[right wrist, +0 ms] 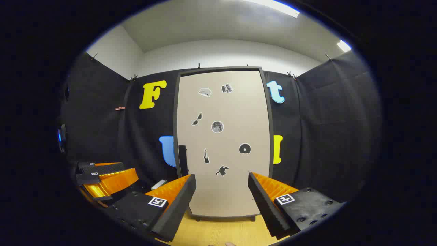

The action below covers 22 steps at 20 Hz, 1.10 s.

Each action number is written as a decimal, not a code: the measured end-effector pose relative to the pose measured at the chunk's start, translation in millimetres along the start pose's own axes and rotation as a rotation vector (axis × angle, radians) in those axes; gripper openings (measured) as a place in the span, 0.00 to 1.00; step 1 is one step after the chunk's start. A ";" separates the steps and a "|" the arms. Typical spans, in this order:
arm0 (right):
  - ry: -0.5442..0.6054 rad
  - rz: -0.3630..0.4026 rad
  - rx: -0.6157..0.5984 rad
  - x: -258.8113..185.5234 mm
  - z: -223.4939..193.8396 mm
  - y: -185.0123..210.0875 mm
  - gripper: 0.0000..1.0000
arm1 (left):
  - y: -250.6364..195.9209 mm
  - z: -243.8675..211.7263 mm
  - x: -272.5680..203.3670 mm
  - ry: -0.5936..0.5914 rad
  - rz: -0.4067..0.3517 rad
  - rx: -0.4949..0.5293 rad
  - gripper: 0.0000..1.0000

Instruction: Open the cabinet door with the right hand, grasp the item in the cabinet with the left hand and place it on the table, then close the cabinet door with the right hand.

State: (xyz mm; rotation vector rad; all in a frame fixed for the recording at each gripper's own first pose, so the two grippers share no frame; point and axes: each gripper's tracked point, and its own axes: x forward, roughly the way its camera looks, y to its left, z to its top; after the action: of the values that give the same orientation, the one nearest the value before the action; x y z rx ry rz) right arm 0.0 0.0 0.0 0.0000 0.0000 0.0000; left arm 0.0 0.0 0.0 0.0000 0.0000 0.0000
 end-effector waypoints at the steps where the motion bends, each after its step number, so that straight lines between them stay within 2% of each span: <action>1: -0.006 -0.009 -0.002 1.1 1.3 -4.0 0.99 | -1.1 -0.1 1.7 0.000 0.001 -0.008 0.84; 11: -0.024 -0.002 -0.009 5.7 4.2 -3.4 0.99 | 23.1 -0.5 18.4 -0.008 0.082 -0.011 0.84; 22: -0.028 0.002 -0.014 3.0 3.9 2.9 0.99 | 31.5 2.4 15.5 -0.023 0.075 -0.034 0.84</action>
State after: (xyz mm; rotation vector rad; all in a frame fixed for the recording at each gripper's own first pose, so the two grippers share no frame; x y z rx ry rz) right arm 3.0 2.9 3.9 -0.0139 -0.0282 0.0016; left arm 15.5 31.5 2.4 -0.0336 -0.0233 0.0753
